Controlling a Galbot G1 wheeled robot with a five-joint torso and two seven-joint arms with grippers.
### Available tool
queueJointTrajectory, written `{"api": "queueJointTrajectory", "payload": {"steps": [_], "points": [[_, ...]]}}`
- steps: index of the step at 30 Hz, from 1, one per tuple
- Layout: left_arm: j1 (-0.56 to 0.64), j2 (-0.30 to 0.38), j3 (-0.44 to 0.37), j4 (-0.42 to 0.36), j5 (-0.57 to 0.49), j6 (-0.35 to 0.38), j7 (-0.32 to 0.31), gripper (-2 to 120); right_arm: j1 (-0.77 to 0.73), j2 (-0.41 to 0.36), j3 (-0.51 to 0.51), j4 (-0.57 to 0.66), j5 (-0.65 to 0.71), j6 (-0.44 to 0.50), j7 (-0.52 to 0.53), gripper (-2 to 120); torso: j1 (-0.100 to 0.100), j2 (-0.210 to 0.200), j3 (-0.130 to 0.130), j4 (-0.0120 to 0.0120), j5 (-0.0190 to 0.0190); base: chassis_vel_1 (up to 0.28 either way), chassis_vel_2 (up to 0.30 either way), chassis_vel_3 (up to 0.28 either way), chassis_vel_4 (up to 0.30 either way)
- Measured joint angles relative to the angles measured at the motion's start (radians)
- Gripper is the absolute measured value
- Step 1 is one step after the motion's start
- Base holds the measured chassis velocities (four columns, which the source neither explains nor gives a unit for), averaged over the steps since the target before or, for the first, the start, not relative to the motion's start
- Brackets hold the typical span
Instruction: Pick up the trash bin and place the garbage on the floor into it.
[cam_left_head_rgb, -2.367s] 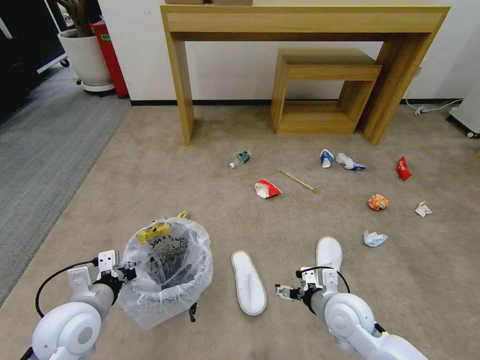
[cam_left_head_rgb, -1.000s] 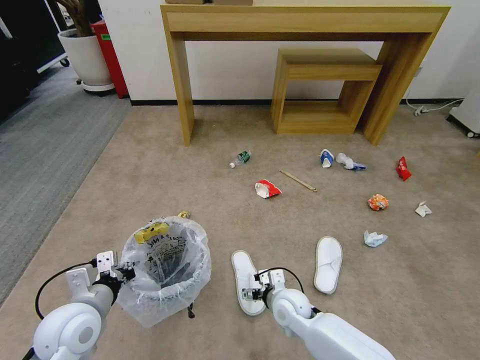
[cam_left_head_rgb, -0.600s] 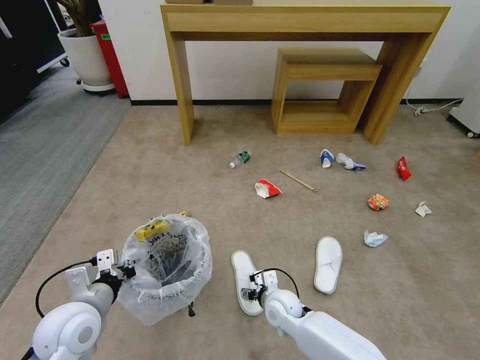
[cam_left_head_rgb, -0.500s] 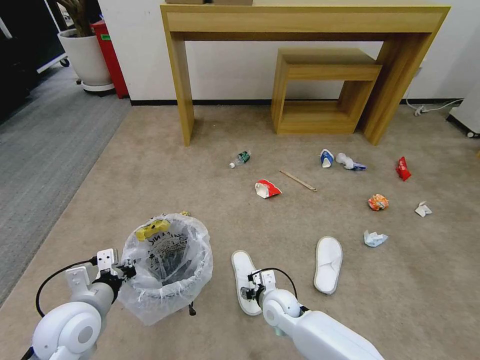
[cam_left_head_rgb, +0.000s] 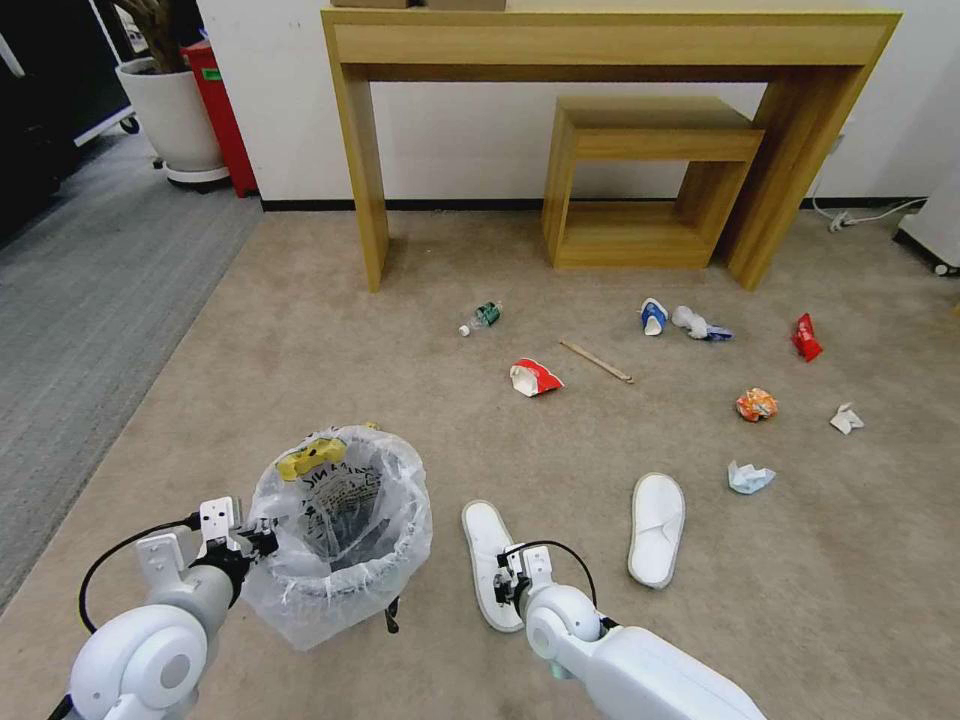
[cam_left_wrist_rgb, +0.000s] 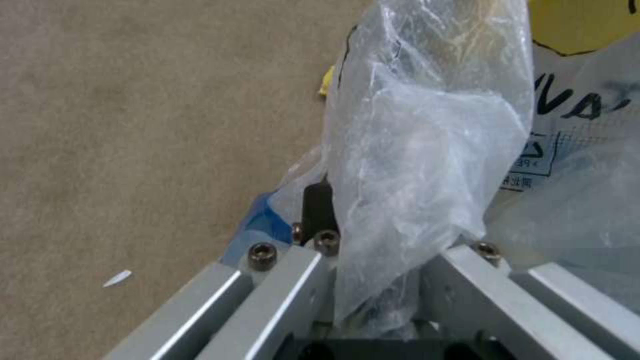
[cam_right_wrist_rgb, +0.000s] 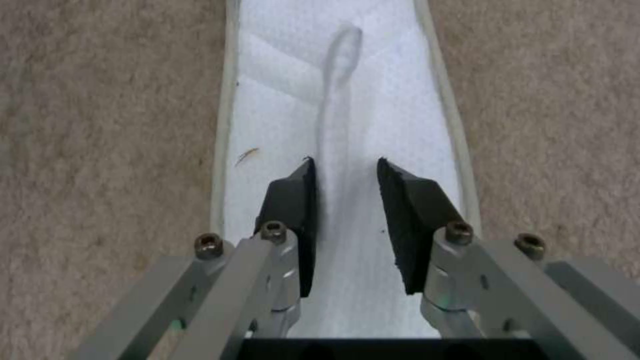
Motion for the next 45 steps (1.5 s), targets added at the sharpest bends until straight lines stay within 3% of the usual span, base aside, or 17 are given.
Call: {"api": "queueJointTrajectory", "payload": {"steps": [4, 9, 11, 21, 29, 36, 45], "points": [[-0.012, 0.006, 0.017, 0.005, 0.0, -0.006, 0.001, 1, -0.007, -0.003, 0.0, -0.003, -0.004, 0.008, 0.0, 25, 0.0, 0.0, 0.0, -0.0002, 0.0, 0.0, 0.0, 0.0, 0.0], [-0.018, 0.01, 0.021, 0.009, -0.001, -0.009, 0.002, 1, -0.013, -0.007, 0.002, -0.002, -0.005, 0.022, -0.001, 13, 0.0, 0.0, 0.0, 0.0, 0.0, 0.0, 0.0, 0.0, 0.0], [-0.027, 0.01, 0.028, 0.013, -0.002, -0.013, 0.002, 1, -0.018, -0.015, 0.0, 0.004, -0.012, 0.042, -0.005, 0, 0.0, 0.0, 0.0, -0.0001, 0.0, 0.0, 0.0, 0.0, 0.0], [-0.032, 0.01, 0.028, 0.024, -0.002, -0.016, 0.002, 1, -0.031, -0.083, 0.029, 0.07, -0.01, 0.065, -0.012, 0, 0.0, 0.0, 0.0, -0.0001, 0.0001, 0.0, 0.0, 0.0, 0.0], [-0.042, 0.013, 0.027, 0.039, -0.002, -0.016, 0.003, 1, -0.095, -0.207, 0.163, 0.221, -0.061, 0.17, -0.084, 0, 0.0, 0.0, 0.0, -0.0001, 0.0003, 0.0, 0.0, 0.0, 0.0], [-0.048, 0.003, 0.042, 0.038, 0.001, -0.017, 0.002, 1, -0.175, -0.323, 0.342, 0.461, -0.131, 0.302, -0.231, 0, 0.0, 0.0, 0.0, -0.0001, 0.0001, 0.0, 0.0, 0.0, 0.0], [-0.044, -0.014, 0.052, 0.022, 0.013, -0.015, -0.001, 1, -0.146, -0.38, 0.406, 0.634, -0.125, 0.433, -0.355, 0, 0.0, 0.0, 0.0, 0.0, 0.0, 0.0, 0.0, 0.0, 0.0]]}}
